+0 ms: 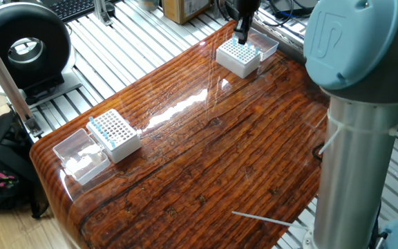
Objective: Transfer all medium pipette tips from one holder to another
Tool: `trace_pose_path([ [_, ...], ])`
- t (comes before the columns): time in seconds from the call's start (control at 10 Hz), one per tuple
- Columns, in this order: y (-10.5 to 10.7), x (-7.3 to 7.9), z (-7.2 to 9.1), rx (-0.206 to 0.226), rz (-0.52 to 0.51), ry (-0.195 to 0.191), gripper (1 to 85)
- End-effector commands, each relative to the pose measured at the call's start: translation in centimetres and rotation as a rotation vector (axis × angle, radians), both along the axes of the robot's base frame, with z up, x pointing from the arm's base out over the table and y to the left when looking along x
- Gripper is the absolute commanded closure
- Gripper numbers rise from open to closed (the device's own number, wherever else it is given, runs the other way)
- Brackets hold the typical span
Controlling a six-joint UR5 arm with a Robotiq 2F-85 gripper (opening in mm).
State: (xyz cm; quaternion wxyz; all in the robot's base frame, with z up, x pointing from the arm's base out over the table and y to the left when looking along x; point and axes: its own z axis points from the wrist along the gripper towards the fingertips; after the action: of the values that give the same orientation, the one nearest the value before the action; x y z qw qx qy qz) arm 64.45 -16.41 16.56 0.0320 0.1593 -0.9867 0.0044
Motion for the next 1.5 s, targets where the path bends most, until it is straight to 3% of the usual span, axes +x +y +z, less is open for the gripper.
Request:
trace_pose_path([
  [0.0,3.7,0.8,1.1,0.057,-0.093,-0.032,75.7],
  [0.2,2.6,1.1,1.0,0.011,-0.145,-0.048,78.7],
  [0.3,3.6,1.6,1.1,0.050,-0.162,-0.065,78.0],
  [0.4,4.4,1.8,0.7,0.061,-0.181,-0.082,77.3],
  [0.6,3.8,2.0,0.3,0.029,-0.195,-0.094,78.3],
  [0.9,2.6,2.4,0.5,0.028,-0.217,-0.090,83.3],
  [1.1,1.8,2.3,0.6,0.018,-0.154,-0.078,84.3],
  [1.2,2.7,2.0,0.6,0.053,-0.080,-0.068,84.3],
  [1.4,1.6,3.0,0.6,0.014,0.094,-0.103,84.3],
])
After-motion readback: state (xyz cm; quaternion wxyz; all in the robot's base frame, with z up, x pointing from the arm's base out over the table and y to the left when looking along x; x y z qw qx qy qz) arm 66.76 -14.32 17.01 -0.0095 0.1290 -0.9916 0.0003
